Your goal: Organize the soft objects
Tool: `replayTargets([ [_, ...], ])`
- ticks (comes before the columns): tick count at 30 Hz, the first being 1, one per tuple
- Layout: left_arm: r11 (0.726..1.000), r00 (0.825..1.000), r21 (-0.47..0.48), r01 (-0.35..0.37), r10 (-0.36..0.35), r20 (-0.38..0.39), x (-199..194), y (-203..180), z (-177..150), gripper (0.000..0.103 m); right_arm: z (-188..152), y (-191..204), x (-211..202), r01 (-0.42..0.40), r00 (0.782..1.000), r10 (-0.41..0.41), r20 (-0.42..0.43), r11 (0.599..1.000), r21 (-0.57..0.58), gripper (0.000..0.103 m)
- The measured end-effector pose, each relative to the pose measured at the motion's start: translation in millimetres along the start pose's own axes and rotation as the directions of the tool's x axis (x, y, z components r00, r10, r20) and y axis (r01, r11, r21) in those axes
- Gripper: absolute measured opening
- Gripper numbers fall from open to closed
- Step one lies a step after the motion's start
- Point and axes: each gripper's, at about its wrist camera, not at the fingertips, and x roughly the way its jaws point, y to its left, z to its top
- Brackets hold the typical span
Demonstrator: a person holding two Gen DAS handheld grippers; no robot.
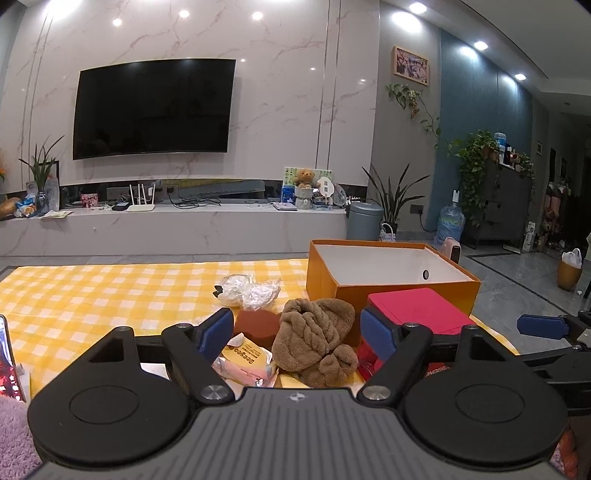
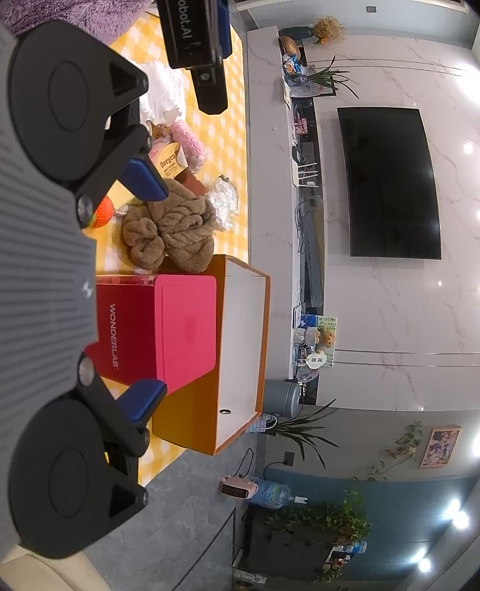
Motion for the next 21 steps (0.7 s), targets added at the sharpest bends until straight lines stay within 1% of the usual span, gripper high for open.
replayTargets([
  [3,1.000,1.000,-0.007,0.007,-0.007,-0.007,-0.6,1.4,-0.8,0.093,0.8,0.5,-0.7,-0.001,1.000,0.001,-0.003,1.000,-0.002,0.100],
  [21,1.000,0.999,-0.012,-0.005,0.004,-0.033,0.6,2.6,-2.9,0.093,1.5,1.2,1.0,-0.006,1.000,0.006,-0.017,1.000,-0.010,0.100],
])
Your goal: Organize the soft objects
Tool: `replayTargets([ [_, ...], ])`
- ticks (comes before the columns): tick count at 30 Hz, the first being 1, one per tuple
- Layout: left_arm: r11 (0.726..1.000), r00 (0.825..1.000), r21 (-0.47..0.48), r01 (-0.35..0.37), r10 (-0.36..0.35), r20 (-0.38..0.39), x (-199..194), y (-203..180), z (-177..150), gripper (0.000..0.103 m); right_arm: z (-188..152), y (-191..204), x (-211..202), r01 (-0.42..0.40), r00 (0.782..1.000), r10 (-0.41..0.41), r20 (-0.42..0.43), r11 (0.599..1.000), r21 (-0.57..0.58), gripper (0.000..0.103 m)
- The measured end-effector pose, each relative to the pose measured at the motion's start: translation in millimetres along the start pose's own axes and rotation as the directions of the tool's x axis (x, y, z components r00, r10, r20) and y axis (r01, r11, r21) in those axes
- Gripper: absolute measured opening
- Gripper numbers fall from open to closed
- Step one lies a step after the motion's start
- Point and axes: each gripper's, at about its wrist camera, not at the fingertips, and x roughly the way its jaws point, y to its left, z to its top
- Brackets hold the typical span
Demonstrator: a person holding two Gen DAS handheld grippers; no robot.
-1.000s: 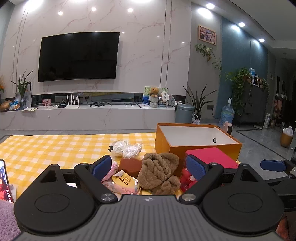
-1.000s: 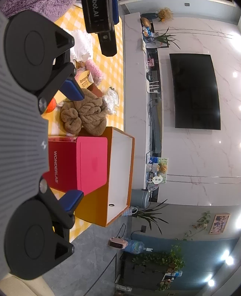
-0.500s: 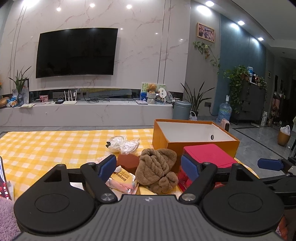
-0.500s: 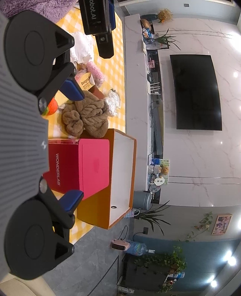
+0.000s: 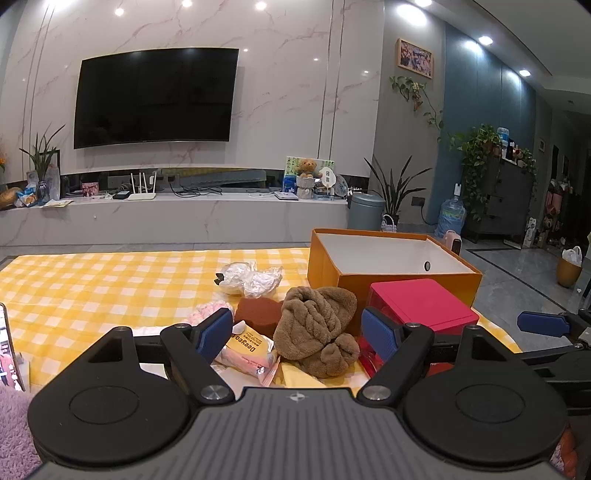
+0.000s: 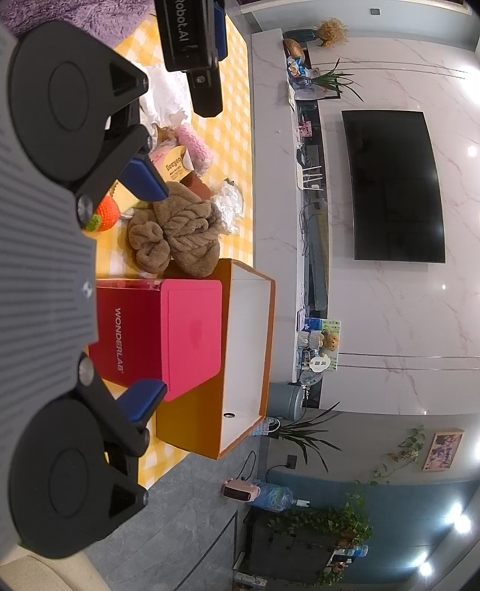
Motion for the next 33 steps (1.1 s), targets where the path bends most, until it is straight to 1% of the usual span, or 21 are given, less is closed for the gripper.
replayTargets([
  [21,1.000,1.000,0.000,0.000,0.000,-0.007,0.3,1.0,-0.6,0.093,-1.0,1.5,0.8,-0.003,1.000,0.003,-0.014,1.000,0.007,0.100],
  [33,1.000,1.000,-0.001,0.001,-0.001,-0.018,2.3,1.8,-7.1,0.093,-1.6,2.6,3.0,-0.009,1.000,0.009,-0.029,1.000,0.002,0.100],
])
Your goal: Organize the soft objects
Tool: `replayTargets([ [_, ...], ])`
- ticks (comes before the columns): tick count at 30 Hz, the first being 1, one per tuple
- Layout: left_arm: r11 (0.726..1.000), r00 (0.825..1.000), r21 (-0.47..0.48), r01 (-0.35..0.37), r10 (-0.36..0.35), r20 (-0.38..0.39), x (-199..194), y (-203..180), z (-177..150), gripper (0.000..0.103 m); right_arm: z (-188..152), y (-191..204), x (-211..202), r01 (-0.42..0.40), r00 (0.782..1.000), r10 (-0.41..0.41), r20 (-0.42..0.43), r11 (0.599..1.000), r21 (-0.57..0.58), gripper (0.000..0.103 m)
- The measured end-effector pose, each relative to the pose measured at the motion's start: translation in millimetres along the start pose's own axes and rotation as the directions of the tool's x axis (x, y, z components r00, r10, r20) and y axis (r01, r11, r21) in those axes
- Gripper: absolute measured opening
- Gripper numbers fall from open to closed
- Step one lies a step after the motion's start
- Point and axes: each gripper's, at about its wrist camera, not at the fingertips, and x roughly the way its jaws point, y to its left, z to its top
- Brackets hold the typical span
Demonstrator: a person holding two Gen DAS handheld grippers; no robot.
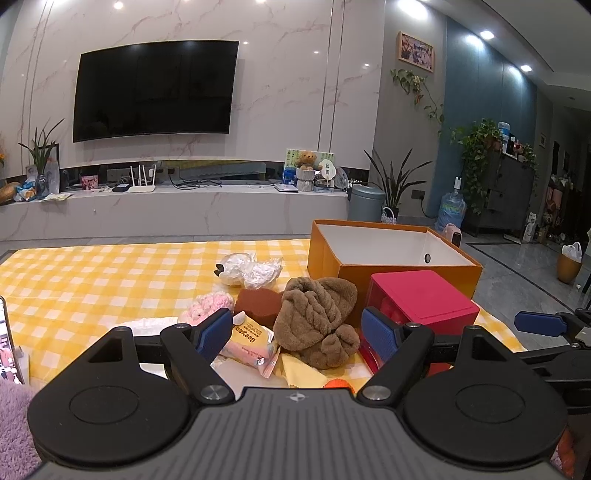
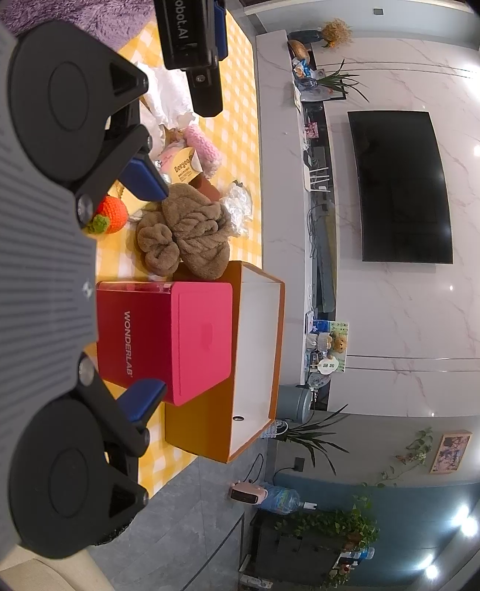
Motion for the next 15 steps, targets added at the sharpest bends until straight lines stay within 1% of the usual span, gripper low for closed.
replayTargets([
  [5,1.000,1.000,-0.002,0.000,0.000,-0.007,0.7,-0.3,-0.7,0.093,-0.9,0.3,0.6,0.000,1.000,0.000,-0.005,1.000,-0.002,0.100],
  [15,1.000,0.999,-0.020,0.000,-0.001,-0.047,4.7,4.7,-1.8,0.093,-1.8,2.6,6.1,0.010,1.000,-0.010,-0.022,1.000,-0.016,0.100],
])
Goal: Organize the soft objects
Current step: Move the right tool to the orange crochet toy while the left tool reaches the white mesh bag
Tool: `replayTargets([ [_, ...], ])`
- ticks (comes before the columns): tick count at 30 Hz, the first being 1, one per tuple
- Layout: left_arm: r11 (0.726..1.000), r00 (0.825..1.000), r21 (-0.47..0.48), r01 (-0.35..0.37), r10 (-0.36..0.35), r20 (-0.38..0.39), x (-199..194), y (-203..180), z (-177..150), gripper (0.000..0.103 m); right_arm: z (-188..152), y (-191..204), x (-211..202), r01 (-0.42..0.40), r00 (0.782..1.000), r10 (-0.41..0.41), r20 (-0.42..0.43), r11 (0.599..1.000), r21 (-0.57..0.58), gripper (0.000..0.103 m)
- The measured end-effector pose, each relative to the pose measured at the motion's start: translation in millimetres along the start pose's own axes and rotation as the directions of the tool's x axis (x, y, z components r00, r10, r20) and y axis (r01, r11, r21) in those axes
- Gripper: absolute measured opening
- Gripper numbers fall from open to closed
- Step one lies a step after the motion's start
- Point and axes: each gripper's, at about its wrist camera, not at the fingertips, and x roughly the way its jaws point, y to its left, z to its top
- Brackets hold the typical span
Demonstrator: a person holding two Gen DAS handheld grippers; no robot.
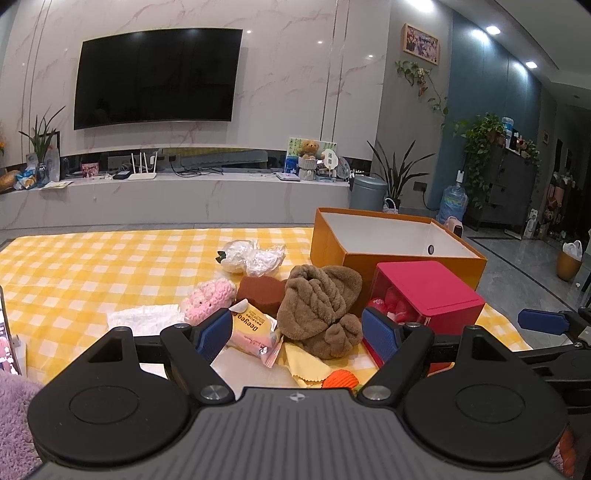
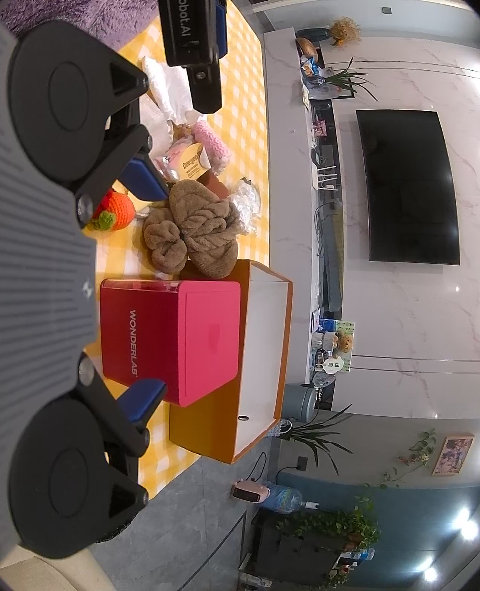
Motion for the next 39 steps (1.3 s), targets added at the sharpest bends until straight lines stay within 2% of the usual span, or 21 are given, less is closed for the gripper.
replayTargets([
  [6,1.000,1.000,-0.010,0.005,-0.006,-0.029,6,6,1,0.093,2,6,3,-0.005,1.000,0.005,-0.001,1.000,-0.016,0.100],
  [12,0.999,0.994,-0.033,0.011,-0.014,-0.106,17,24,1,0.093,4,19,16,-0.052,0.998,0.050,-0.034,0.997,-0.054,0.100],
  [14,0.999,0.990,-0.044,0.016,-0.022,-0.136,22,31,-1,0.091,4,26,22,-0.061,0.997,0.057,-0.047,0.995,-0.079,0.095],
  [16,0.998,0.985,-0.056,0.016,-0.025,-0.171,26,41,-2,0.090,4,34,28,-0.087,0.995,0.081,-0.064,0.990,-0.110,0.082],
  [17,0.998,0.981,-0.065,0.016,-0.028,-0.190,28,47,-2,0.089,4,38,31,-0.110,0.992,0.101,-0.073,0.987,-0.121,0.080],
  [20,0.996,0.967,-0.087,0.011,-0.033,-0.252,37,62,-5,0.079,3,49,41,-0.160,0.984,0.146,-0.106,0.977,-0.139,0.076],
  [22,0.996,0.957,-0.090,0.008,-0.034,-0.289,41,71,-8,0.068,0,59,49,-0.187,0.977,0.165,-0.134,0.969,-0.164,0.069],
  [27,0.995,0.943,-0.098,-0.002,-0.031,-0.331,50,83,-12,0.067,-9,73,77,-0.230,0.954,0.184,-0.238,0.956,-0.183,0.056],
  [29,0.997,0.931,-0.075,0.017,-0.043,-0.363,58,82,-11,0.073,-14,74,88,-0.227,0.948,0.175,-0.268,0.957,-0.180,0.055],
  [30,0.998,0.917,-0.054,0.032,-0.051,-0.395,65,81,-11,0.082,-16,74,94,-0.220,0.946,0.165,-0.279,0.958,-0.182,0.055],
  [31,0.998,0.908,-0.043,0.038,-0.053,-0.416,70,81,-13,0.084,-18,75,100,-0.217,0.944,0.159,-0.288,0.959,-0.182,0.055],
  [35,0.998,0.867,-0.041,0.056,-0.069,-0.493,94,83,-20,0.090,-23,75,115,-0.215,0.937,0.156,-0.312,0.963,-0.162,0.062],
  [39,0.997,0.843,0.010,0.074,-0.057,-0.535,110,76,-28,0.090,-29,72,123,-0.222,0.932,0.162,-0.326,0.962,-0.158,0.062],
])
